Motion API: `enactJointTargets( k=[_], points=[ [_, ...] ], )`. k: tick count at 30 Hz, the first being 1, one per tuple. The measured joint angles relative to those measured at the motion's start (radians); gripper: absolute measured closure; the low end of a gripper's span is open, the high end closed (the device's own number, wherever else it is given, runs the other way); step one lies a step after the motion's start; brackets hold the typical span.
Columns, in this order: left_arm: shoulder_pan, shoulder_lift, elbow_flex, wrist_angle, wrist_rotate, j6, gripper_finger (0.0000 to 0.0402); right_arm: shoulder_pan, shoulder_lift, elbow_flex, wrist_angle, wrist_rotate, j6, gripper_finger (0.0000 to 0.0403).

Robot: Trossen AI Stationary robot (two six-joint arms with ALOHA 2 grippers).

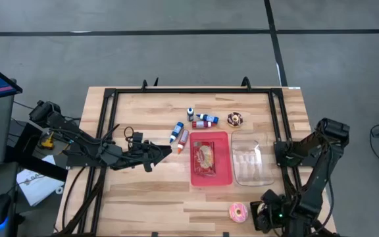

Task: Pick & Place Food Item
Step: Put the bottom black donut into the black bin

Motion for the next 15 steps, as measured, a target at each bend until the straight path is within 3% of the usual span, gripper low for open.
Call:
enactJointTargets(
  k=[9, 15],
  points=[
    [0.000, 0.000, 0.000, 0.005, 0.012, -0.002, 0.0225, -0.050, 0.084, 0.000, 0.049, -0.076, -0.013, 0.0351],
    [0.000, 0.000, 0.000, 0.009, 0.027, -0.001, 0.0225, -0.049, 0.095, 0.000, 0.013, -0.201, 0.005, 0.0357]
  ],
)
